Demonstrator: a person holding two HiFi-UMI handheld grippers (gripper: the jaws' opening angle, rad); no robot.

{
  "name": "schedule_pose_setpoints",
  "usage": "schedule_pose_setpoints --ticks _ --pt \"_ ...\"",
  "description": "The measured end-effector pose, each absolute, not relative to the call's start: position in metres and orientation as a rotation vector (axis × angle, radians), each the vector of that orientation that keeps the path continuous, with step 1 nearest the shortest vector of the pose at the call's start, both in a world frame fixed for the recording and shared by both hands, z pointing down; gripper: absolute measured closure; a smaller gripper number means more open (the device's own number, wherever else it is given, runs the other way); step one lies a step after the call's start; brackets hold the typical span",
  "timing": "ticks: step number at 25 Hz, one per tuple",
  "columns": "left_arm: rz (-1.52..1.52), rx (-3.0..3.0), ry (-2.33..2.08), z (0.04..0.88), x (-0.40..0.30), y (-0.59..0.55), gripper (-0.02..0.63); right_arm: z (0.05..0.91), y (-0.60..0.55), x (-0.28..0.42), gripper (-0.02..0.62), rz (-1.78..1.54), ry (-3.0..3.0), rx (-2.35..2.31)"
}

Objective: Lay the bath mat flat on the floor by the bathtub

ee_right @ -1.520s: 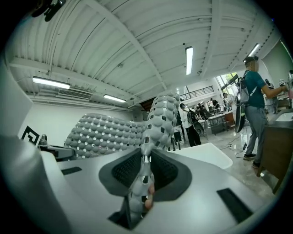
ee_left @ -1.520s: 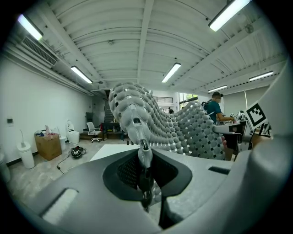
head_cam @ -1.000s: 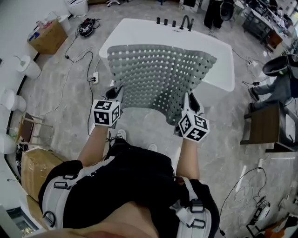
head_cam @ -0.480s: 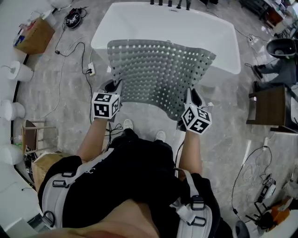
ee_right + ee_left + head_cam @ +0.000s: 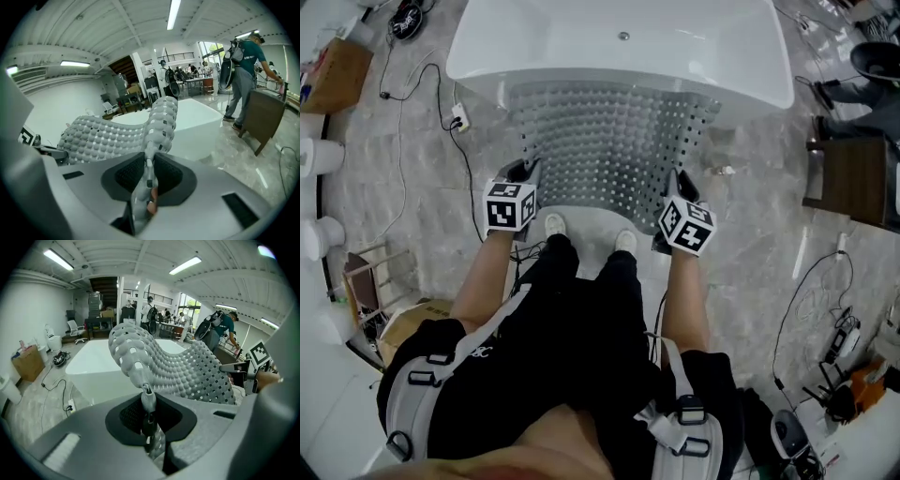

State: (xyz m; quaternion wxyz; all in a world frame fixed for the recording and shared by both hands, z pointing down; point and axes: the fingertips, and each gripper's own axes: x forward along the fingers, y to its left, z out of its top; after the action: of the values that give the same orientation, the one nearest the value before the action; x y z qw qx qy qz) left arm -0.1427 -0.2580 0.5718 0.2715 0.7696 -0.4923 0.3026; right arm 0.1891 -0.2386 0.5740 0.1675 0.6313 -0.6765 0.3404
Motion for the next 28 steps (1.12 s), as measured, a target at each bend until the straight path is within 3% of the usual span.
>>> schedule_pose_setpoints --ticks 7,13,20,28 --pt "0.859 1.969 -1.268 0.736 -0.126 -0.292 0.565 0.733 -0.274 0.209 0.527 1.073 -1.860 1.717" --pt "0.862 1.935 -1.217 0.946 -0.113 -0.322 0.564 0.936 -0.307 0.231 0.526 1.045 -1.807 1.673" --pt "0.952 1.908 -1.135 1.160 -0.099 -0.377 0.560 1.157 -0.332 0.265 0.526 1.232 -1.723 1.666" --pt "1.049 1.768 -1.039 1.287 -0.092 -0.374 0.531 1.290 -0.331 0.294 0.520 1.303 -1.545 1.572"
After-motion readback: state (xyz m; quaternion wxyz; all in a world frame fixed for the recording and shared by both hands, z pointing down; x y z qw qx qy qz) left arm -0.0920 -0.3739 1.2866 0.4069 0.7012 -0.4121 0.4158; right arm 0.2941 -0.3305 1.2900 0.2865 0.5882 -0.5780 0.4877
